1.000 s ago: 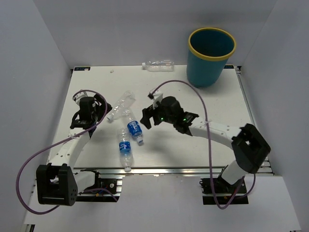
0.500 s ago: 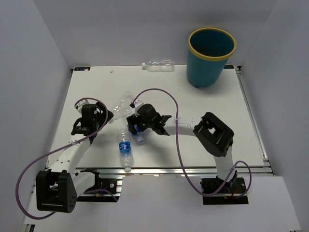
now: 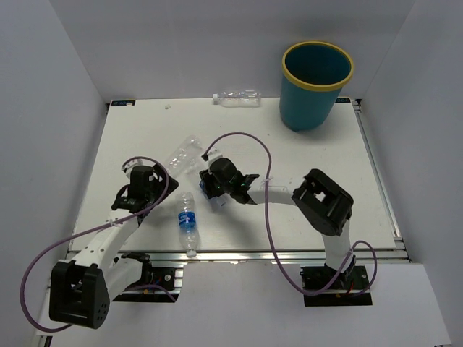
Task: Put the plastic bottles in the bin
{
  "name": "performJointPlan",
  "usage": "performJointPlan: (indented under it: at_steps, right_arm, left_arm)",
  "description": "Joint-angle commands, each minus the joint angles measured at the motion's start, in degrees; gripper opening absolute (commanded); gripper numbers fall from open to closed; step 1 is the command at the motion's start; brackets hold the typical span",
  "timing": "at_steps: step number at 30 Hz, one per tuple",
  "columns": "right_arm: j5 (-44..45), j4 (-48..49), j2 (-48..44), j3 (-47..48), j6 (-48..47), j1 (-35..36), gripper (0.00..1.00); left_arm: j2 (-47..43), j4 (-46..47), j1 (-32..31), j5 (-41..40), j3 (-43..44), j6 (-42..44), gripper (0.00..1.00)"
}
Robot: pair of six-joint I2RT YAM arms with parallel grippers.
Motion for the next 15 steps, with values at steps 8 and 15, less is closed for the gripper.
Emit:
performJointPlan:
  at_steps: [8,15]
  right_arm:
    - [9.9,-0.7,-23.0,-2.1,-5.1,-12.0,0.26]
    - [7.2,-0.3,-19.2,20.0,-13.5,-30.9,0.23]
  left_arm:
    - [-4.0,-5.1,-3.4,-0.4,0.6,-0.3,0.98]
    - [-0.8,-8.9,-10.2,-3.6,-0.4,-1.1,0.98]
